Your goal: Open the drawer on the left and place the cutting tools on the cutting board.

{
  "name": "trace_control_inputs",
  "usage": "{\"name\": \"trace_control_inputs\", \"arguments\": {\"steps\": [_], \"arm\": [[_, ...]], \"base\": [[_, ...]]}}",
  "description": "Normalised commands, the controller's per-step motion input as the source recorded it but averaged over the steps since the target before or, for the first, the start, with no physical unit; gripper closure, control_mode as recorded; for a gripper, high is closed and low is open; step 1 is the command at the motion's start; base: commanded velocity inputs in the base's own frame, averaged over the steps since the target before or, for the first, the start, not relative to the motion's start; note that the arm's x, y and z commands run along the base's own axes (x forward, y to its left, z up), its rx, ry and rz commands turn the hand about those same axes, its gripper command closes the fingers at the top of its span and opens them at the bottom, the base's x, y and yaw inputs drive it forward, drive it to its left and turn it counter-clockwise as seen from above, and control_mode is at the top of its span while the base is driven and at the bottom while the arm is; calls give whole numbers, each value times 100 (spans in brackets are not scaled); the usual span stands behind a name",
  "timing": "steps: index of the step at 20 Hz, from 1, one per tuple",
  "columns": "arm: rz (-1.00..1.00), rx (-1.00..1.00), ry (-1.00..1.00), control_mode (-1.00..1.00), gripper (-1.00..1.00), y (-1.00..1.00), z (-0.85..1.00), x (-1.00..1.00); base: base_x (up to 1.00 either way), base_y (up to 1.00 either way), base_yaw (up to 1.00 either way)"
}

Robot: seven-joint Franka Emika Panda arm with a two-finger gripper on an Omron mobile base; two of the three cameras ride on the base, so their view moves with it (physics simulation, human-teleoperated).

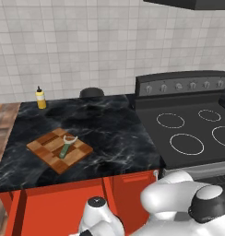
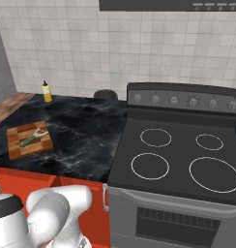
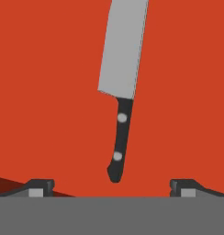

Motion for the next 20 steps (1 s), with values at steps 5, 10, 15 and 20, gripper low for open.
{"name": "trace_control_inputs", "arguments": {"steps": [5, 10, 15, 20], "arm": [[2, 0, 0, -100, -100, 0, -13, 0], [4, 0, 0, -100, -100, 0, -2, 2], [6, -1, 0, -100, -100, 0, -11, 14], [5, -4, 0, -100, -100, 0, -23, 7]], "base": [[0, 0, 0], [0, 0, 0], [0, 0, 0], [0, 0, 0]]}}
